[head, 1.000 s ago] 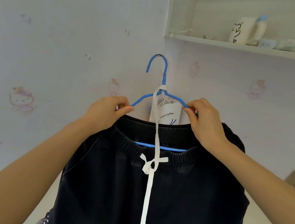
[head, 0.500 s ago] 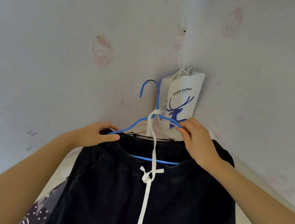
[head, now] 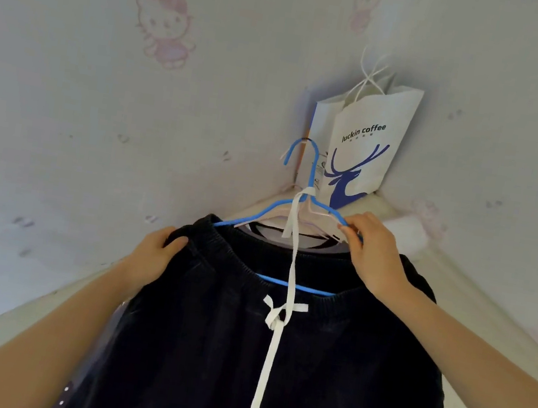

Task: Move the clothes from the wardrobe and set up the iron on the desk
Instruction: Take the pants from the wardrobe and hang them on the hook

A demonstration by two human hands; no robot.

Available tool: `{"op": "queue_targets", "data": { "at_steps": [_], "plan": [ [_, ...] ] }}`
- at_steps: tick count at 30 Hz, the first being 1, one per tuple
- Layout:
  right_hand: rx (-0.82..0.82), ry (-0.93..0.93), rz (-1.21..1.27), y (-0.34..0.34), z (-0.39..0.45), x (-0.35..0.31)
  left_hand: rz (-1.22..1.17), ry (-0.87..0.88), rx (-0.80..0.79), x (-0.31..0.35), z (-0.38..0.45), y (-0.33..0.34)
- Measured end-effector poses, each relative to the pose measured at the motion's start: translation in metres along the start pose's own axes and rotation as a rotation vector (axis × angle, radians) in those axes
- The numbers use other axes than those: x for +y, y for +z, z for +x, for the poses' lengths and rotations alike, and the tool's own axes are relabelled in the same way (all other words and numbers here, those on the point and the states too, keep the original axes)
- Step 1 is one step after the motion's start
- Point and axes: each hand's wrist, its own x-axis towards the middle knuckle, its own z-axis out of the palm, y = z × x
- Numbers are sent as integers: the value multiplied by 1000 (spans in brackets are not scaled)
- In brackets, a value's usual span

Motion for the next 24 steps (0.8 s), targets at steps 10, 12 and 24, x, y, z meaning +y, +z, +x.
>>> {"op": "queue_targets", "data": {
  "at_steps": [10,12,24],
  "plan": [
    [20,-69,-70,5,80,33,-186,68,53,38,75,1],
    [-1,-59,-87,16,86,42,-160,49,43,34,88,6],
    [-116,34,-255,97,67,91,224,105,50,-21,114,51]
  ]
}}
